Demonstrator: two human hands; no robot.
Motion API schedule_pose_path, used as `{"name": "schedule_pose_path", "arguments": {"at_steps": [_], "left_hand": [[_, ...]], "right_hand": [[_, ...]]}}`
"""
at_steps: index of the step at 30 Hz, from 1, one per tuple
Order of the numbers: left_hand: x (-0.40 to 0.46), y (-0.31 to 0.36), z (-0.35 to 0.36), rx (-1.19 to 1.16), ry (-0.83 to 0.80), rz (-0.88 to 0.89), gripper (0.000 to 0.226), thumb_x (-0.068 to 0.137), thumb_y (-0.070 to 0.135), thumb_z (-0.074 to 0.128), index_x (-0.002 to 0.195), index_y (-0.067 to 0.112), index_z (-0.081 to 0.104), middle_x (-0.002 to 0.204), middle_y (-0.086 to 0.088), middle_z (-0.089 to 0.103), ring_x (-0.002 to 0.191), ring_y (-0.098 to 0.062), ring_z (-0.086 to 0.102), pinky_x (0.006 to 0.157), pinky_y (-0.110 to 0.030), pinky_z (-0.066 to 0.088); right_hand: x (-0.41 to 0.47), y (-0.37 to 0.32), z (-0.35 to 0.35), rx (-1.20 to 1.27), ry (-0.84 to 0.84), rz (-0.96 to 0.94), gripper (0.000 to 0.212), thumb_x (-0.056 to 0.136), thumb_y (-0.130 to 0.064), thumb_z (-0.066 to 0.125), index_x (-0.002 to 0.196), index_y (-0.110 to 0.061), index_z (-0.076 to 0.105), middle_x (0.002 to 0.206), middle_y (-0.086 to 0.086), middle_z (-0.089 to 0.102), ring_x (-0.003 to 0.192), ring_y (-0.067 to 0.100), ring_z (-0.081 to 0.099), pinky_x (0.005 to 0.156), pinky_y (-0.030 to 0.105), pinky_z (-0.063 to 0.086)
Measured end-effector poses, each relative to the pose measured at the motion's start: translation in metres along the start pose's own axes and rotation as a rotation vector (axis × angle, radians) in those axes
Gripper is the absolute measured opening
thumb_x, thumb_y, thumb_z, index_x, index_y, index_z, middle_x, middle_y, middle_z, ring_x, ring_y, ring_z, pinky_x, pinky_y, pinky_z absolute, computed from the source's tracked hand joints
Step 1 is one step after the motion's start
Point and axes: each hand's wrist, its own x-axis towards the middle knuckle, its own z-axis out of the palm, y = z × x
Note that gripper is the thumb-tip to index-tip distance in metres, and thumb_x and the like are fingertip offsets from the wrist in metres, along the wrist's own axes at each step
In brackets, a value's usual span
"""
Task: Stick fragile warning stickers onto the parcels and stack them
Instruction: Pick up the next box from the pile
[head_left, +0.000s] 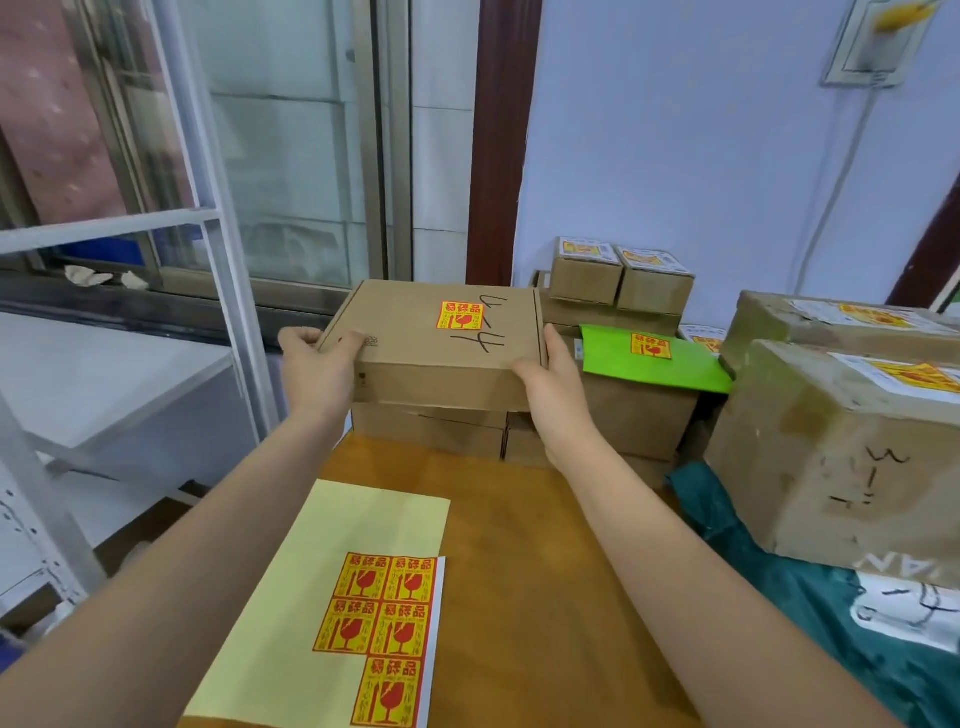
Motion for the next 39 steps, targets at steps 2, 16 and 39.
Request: {"name": "schedule_pose_path", "arguments": {"at_steps": [2,16,39], "left_hand": [[0.003,-0.003,0.001,-0.009,0.014,0.006,0.036,0.09,0.028,0.061,0.111,0.017,0.034,0.104,-0.002,0.044,0.075,-0.003,0.043,0.059,-0.02,0.036],[0.031,-0.043,0.021,-0.009,0.035,-0.021,0.04,0.092,0.029,0.059,0.122,0.011,0.04,0.107,-0.002,0.049,0.093,-0.015,0.049,0.07,-0.022,0.038],[0.085,-0.074,0.055,0.052,-0.162,0.03,0.054,0.093,0.042,0.053,0.135,0.016,0.031,0.118,0.001,0.046,0.107,-0.02,0.046,0.087,-0.035,0.042]], "right_hand": [[0.005,0.002,0.003,0.012,-0.004,0.008,0.053,0.095,-0.004,0.046,0.144,-0.019,0.036,0.092,-0.034,0.044,0.092,-0.007,0.047,0.081,0.012,0.036],[0.043,0.048,0.023,0.05,-0.034,0.086,0.051,0.096,-0.006,0.046,0.142,-0.027,0.035,0.099,-0.027,0.05,0.112,0.006,0.048,0.092,0.02,0.034],[0.103,0.092,0.039,-0.156,-0.015,0.057,0.075,0.09,-0.01,0.061,0.151,-0.019,0.02,0.15,-0.003,0.036,0.137,0.013,0.035,0.116,0.038,0.027]]}}
